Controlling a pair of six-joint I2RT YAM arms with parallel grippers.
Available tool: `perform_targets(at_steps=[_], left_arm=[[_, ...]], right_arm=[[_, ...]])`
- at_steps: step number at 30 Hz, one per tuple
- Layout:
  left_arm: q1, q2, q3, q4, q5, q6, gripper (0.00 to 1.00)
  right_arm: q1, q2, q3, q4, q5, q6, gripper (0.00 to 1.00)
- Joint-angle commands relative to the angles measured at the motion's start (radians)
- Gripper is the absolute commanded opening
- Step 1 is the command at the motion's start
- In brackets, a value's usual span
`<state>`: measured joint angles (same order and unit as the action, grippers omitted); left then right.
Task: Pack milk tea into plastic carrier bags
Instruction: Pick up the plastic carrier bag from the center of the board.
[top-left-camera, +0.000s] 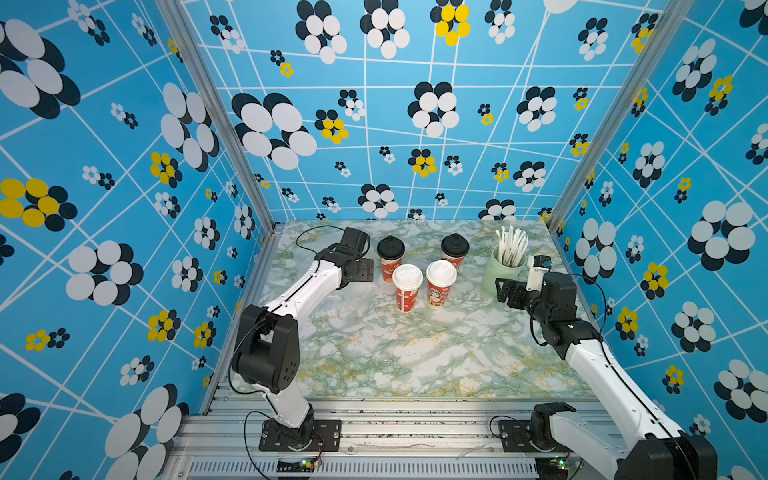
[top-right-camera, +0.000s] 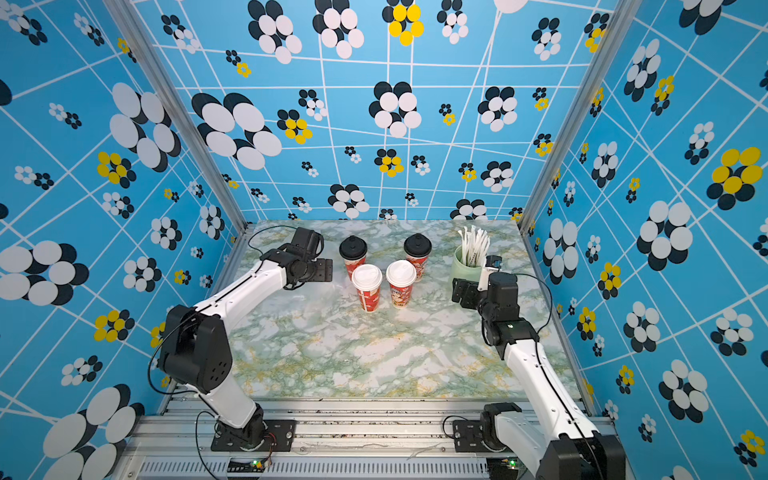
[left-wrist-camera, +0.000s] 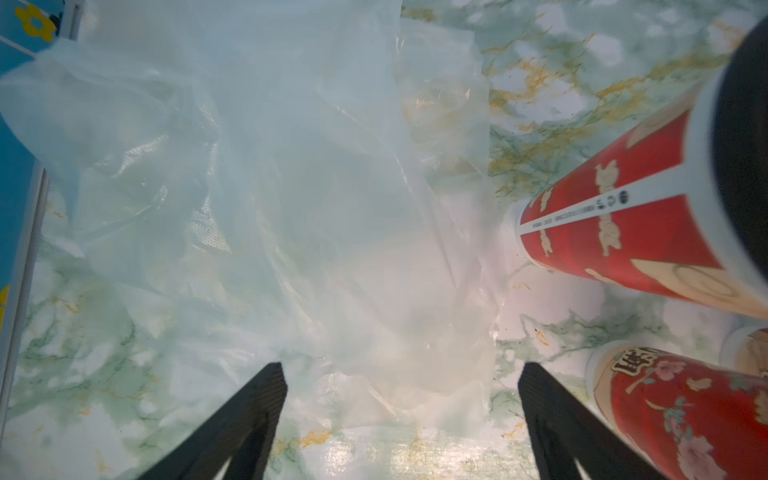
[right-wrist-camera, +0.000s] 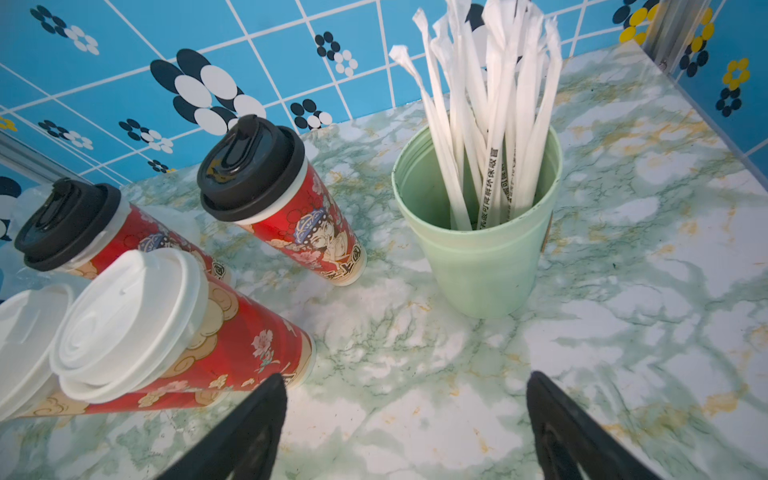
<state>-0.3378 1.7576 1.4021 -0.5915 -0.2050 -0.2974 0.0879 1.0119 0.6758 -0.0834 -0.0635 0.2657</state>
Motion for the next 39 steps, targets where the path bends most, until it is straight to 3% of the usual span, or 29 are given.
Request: perform_targets(at_steps=[1,10,15,19,27,33,39], left_arm=[[0.005,0.080,0.079,-0.085,0.035,-0.027,0.86],[0.006,0.277,0.234,-0.131,0.020,-0.027,0.69],[0.018,0.307,0.266,-0.136,0.013,-0.019,0.48],[0.026,0.292,0.274,-0.142,0.031,-0.013,0.29],[0.071,0.191,0.226,-0.143,0.101,-0.033,0.10],[0.108,0.026,0.175,-0.165,0.145,-0.050,0.07],[0.172,-0.161,0.122,-0.190,0.249,-0.083,0.04]], right_arm=[[0.012,-0.007,0.019,-0.033,-0.019,0.018,0.92],[0.019,-0.013,0.034,-0.048,-0.015,0.012,0.92],[0.019,-0.009,0.061,-0.081,-0.018,0.009,0.92],[0.080,-0.009,0.090,-0.113,-0.029,0.006,0.91],[0.160,-0.030,0.109,-0.123,-0.029,0.059,0.90],[0.267,-0.028,0.157,-0.148,-0.041,0.057,0.89],[0.418,-0.010,0.169,-0.034,-0.069,0.089,0.89]])
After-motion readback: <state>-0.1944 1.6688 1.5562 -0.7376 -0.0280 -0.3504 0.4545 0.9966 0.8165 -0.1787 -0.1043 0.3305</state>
